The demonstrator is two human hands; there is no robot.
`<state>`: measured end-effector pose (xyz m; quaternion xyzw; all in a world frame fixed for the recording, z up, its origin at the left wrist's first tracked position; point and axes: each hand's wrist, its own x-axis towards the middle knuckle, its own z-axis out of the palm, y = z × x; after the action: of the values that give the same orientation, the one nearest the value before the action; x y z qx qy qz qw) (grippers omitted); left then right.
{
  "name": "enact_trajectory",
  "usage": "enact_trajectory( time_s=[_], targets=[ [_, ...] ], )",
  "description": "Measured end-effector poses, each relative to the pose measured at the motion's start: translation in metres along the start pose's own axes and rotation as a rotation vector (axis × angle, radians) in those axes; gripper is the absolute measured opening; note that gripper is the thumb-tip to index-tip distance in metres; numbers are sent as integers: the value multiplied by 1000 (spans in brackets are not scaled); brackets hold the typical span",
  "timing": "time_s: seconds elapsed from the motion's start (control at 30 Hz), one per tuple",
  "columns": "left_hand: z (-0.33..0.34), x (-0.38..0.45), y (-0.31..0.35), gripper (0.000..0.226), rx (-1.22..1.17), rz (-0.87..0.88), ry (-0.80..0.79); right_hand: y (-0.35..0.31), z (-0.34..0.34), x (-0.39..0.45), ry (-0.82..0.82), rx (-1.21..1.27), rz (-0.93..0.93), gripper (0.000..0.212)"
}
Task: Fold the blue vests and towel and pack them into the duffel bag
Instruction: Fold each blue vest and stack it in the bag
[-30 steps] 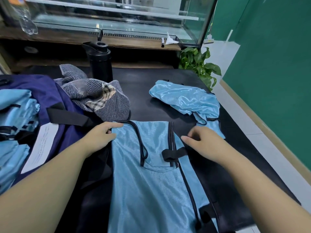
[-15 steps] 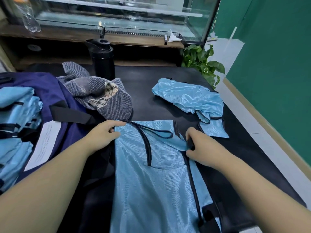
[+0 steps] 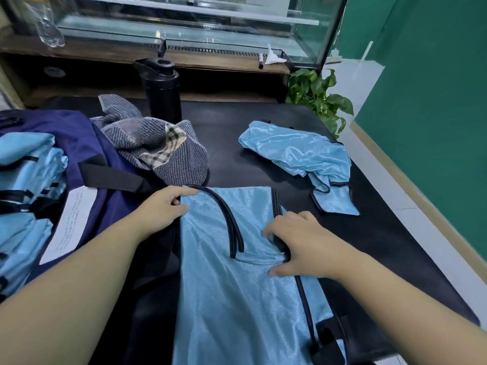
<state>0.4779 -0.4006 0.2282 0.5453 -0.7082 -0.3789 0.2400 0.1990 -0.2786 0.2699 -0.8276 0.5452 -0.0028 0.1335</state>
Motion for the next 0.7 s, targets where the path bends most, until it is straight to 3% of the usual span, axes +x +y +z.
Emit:
enact_trajectory(
  time_s=[0.13, 0.27, 0.37, 0.43, 0.53, 0.63, 0.7],
  targets=[
    [0, 1, -1, 39, -13, 2, -7, 5, 7, 3, 109, -245, -172, 22],
    [0, 3, -4, 36, 0, 2, -11, 15, -3, 4, 170, -311, -226, 14],
    [0, 3, -5, 31, -4, 5, -9, 13, -5, 4, 90, -333, -199, 17],
    [1, 3, -5, 30, -18, 3, -6, 8, -3, 5, -23, -284, -127, 23],
    [1, 4, -7, 28, -38, -17, -10, 4, -16, 17, -64, 83, 138, 58],
    [3, 6, -7, 25, -148, -28, 29, 19, -20, 45, 274, 369, 350, 42],
    [3, 9, -5, 30, -244, -53, 52, 33, -18, 65, 344, 415, 444, 33]
  ],
)
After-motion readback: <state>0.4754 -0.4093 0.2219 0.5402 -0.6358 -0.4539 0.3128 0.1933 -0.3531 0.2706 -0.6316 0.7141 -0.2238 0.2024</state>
